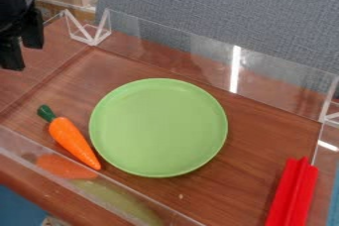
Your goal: Put the carrot on the left side
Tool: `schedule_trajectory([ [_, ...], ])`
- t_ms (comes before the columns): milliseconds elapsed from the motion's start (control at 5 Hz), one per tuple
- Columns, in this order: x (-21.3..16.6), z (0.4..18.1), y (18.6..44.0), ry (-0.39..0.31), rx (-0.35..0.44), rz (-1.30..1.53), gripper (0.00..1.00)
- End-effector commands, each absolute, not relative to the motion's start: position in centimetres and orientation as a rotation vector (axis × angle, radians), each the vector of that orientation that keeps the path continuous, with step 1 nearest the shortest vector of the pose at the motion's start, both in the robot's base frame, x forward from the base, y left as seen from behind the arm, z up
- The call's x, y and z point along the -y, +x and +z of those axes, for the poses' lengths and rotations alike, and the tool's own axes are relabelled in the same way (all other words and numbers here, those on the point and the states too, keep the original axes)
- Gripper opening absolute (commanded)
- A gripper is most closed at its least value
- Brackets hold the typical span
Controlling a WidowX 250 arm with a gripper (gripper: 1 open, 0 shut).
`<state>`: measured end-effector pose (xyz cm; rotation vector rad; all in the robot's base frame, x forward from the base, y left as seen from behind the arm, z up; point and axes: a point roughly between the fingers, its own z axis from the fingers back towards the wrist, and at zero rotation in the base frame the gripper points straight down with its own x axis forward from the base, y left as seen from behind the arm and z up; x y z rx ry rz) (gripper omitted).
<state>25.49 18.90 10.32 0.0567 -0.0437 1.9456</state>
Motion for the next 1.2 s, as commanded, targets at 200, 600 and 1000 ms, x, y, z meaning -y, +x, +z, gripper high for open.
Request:
schedule_trajectory([
  [200,-19.0,12.7,26.5,0.064,0.104,1.907,1.0],
  [600,-18.9,12.3,25.9,0.081,0.12,1.942,1.0],
  [1000,-19.0,13.0,27.4,0.097,0.117,1.927,1.0],
])
